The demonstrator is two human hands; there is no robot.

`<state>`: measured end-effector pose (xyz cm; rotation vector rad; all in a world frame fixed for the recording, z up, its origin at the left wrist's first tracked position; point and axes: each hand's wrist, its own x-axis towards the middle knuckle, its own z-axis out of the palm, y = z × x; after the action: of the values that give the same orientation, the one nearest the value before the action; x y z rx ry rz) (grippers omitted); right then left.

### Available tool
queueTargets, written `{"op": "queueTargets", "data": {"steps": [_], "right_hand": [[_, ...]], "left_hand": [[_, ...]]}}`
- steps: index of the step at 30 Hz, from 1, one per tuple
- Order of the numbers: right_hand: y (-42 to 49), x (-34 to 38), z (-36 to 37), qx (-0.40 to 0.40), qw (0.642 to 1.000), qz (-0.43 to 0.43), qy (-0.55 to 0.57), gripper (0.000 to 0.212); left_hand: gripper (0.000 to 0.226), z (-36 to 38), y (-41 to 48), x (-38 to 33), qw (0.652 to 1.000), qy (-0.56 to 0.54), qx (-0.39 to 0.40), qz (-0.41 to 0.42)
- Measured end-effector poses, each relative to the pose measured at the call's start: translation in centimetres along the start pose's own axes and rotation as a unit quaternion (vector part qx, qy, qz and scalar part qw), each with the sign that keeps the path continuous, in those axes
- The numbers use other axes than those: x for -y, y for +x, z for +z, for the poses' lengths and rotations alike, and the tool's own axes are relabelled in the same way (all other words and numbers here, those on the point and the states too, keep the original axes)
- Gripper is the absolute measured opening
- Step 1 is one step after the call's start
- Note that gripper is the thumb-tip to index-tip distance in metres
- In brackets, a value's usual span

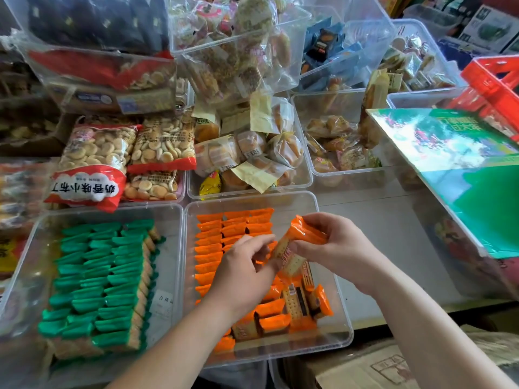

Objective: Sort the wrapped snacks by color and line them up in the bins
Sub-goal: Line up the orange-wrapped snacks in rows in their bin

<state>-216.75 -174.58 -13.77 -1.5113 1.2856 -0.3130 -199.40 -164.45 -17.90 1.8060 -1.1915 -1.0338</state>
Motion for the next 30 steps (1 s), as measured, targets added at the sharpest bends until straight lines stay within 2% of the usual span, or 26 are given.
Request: {"op": "queueTargets", "data": {"steps": [3, 6, 11, 17, 20, 24, 26, 28, 30], "right_hand": [[2.2, 1.3, -0.8, -0.015, 0.995, -0.017, -0.094, 0.03], [6.3, 0.9, -0.5, -0.015, 0.975, -0.057, -0.215, 0.043], [10.5, -2.1, 1.5, 0.046, 0.894, -0.128, -0.427, 0.057], [11.8, -4.0, 3.4, 0.022, 0.813, -0.177, -0.554, 0.053], [11.8, -4.8, 3.6, -0.034, 0.787, -0.217, -0.576, 0.05], [12.0, -5.7, 3.6, -0.13, 0.735, -0.255, -0.615, 0.044], [12.0, -5.4, 3.3, -0.156, 0.737, -0.256, -0.605, 0.04], [11.6, -5.0, 2.5, -0.173, 0.766, -0.235, -0.572, 0.04], [10.8, -4.9, 1.4, -0.186, 0.81, -0.212, -0.514, 0.038]], "left_hand": [[0.038, -0.9, 1.2, 1.1, 0.998, 0.0, -0.026, -0.063], [0.034, -1.6, 1.5, 1.9, 0.996, -0.016, -0.034, -0.086], [0.033, -2.3, 1.8, 2.7, 0.993, -0.023, -0.041, -0.11], [0.032, -1.7, 2.4, 3.3, 0.99, -0.056, -0.022, -0.124], [0.03, -1.4, 2.4, 3.8, 0.99, -0.052, -0.021, -0.127], [0.027, -0.9, 2.4, 3.8, 0.992, -0.036, -0.022, -0.121], [0.027, -0.3, 2.3, 3.4, 0.991, -0.03, -0.013, -0.127], [0.024, 0.6, 2.2, 2.8, 0.992, -0.018, 0.0, -0.128], [0.017, 2.5, 1.8, 2.3, 0.99, -0.016, 0.036, -0.134]]}}
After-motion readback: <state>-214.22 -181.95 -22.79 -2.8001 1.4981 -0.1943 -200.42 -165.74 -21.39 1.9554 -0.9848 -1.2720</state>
